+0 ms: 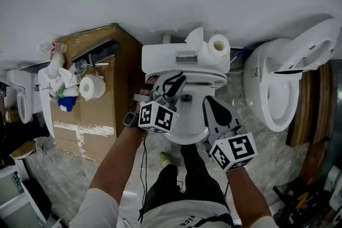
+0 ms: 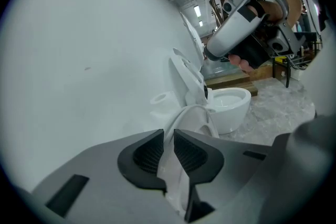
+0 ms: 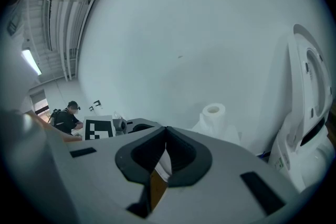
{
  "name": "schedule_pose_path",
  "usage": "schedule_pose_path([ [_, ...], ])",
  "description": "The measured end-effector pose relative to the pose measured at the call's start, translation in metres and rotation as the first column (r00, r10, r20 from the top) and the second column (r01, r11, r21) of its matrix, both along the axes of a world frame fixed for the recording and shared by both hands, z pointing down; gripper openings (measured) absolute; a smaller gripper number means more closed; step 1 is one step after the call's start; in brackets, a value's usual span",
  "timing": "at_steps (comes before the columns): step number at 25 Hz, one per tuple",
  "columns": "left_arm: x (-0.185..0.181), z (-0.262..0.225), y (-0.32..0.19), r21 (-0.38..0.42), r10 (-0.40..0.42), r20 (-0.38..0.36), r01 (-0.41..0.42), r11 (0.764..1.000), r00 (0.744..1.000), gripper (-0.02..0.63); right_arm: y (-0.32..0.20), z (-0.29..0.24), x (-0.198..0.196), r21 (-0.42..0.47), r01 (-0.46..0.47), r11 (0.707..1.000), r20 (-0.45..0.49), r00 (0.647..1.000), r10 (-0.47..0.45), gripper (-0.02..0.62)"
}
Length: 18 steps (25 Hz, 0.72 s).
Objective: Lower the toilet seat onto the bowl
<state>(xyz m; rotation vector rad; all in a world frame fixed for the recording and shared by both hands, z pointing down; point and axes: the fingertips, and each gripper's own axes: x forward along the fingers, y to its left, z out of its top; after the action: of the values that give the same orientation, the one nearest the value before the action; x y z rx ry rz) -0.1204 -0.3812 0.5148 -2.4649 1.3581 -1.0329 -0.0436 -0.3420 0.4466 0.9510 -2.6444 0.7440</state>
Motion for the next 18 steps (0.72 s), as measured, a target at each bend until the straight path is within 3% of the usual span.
schedule_pose_path([
  [11,0.008,0.001,0.028,-0.092,0.017,-0.047,-0.021,0.996,0.999,0.069,0.031,0.004,0.010,-0.024,0.004,1.000,0.007,1.000,-0.004,0.015],
  [18,0.023,0.006,0.063,-0.125,0.100,0.044,-0.094,0.988,0.994,0.069,0.066,0.003,0.018,-0.025,-0.029,0.999,0.008,1.000,0.029,0.015],
])
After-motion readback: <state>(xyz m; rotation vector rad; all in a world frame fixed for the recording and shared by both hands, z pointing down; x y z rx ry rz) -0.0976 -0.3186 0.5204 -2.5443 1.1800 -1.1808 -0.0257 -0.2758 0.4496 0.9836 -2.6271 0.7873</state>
